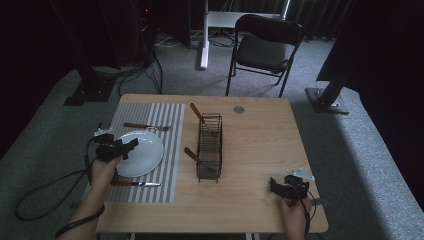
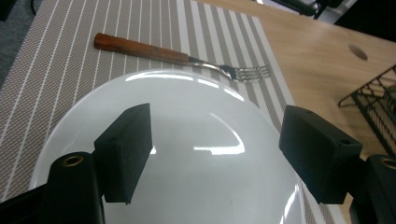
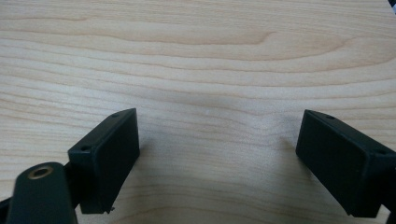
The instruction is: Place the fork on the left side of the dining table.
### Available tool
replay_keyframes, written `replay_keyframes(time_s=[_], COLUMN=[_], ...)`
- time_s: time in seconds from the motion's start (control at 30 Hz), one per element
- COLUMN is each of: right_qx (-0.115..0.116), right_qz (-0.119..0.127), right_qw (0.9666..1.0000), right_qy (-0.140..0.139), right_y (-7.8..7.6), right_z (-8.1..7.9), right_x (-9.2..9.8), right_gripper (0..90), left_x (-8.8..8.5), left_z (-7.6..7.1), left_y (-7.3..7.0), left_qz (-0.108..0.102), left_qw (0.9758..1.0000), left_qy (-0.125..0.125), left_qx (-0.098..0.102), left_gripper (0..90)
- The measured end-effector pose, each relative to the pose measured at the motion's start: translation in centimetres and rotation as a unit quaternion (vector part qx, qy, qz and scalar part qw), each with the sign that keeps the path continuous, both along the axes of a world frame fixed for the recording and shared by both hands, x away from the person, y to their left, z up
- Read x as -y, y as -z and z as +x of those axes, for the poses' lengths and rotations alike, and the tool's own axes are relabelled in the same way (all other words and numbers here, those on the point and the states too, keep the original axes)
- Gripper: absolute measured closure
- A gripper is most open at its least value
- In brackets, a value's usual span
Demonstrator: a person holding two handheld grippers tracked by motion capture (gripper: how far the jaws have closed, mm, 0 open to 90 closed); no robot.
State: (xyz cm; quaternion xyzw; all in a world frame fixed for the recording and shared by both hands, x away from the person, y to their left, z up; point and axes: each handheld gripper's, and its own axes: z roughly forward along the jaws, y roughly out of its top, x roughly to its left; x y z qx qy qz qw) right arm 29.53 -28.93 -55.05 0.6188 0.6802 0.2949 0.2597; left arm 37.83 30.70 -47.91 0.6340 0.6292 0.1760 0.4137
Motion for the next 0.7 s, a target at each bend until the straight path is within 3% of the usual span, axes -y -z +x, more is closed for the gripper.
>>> replay_keyframes(time_s=[0.1, 0.2, 0.27, 0.43, 0.5, 0.7], right_qx=[0.000, 0.000, 0.000, 0.000, 0.000, 0.000], right_qz=[0.000, 0.000, 0.000, 0.000, 0.000, 0.000], right_qw=[1.0000, 1.0000, 1.0000, 1.0000, 1.0000, 1.0000], right_qy=[0.000, 0.000, 0.000, 0.000, 0.000, 0.000], right_y=[0.0, 0.0, 0.0, 0.0, 0.0, 0.0], right_z=[0.0, 0.0, 0.0, 0.0, 0.0, 0.0], right_x=[0.0, 0.0, 0.0, 0.0, 0.0, 0.0], right_gripper=[13.0, 13.0, 13.0, 13.0, 13.0, 13.0], left_x=[0.0, 0.4, 0.6, 0.9, 1.2, 1.7], left_z=[-0.7, -1.4, -1.9, -3.0, -3.4, -5.0], left_y=[-0.2, -0.2, -0.3, -0.2, 0.0, 0.5], left_qz=[0.017, 0.050, 0.042, 0.050, 0.065, 0.065], left_qw=[0.9998, 0.9985, 0.9989, 0.9982, 0.9970, 0.9961], left_qy=[-0.001, 0.007, 0.009, 0.017, 0.022, 0.042], left_qx=[0.010, 0.019, 0.020, 0.027, 0.034, 0.041], left_gripper=[25.9, 25.9, 25.9, 25.9, 25.9, 25.9])
